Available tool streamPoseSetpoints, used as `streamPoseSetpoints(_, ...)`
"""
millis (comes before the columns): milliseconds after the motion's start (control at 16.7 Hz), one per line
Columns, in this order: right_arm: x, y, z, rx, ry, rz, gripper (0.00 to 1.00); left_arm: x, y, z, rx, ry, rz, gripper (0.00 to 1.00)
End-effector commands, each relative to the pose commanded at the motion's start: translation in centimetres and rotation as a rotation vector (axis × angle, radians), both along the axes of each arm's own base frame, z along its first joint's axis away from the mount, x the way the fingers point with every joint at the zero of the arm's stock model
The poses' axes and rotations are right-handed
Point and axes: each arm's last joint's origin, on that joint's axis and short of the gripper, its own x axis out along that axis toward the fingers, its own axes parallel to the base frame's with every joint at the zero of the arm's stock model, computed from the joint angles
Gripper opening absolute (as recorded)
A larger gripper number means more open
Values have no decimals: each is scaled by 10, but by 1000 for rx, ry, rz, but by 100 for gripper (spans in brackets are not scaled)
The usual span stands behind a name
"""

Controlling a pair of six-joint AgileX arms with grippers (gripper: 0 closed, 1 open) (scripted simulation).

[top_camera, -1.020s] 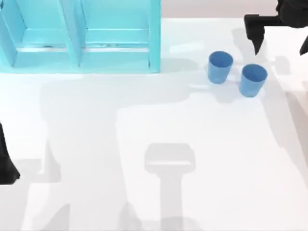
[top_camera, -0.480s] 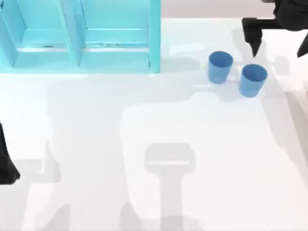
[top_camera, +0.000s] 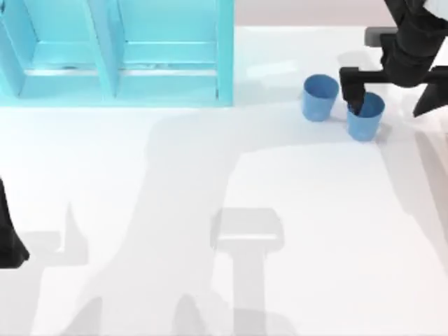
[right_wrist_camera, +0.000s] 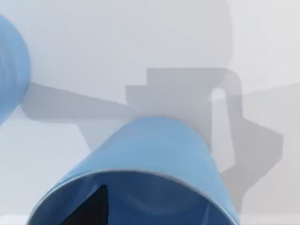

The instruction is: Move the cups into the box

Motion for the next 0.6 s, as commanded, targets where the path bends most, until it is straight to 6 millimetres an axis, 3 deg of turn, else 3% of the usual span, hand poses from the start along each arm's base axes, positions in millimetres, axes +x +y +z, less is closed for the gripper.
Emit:
streamPoseSetpoints(120,0,0,-9,0,0,0,100,0,0,0,0,0,0,100)
streamPoseSetpoints(360,-1,-1,-10,0,0,0,100,0,0,0,0,0,0,100)
streamPoseSetpoints(600,-1,-1,-10,0,0,0,70,0,0,0,0,0,0,100)
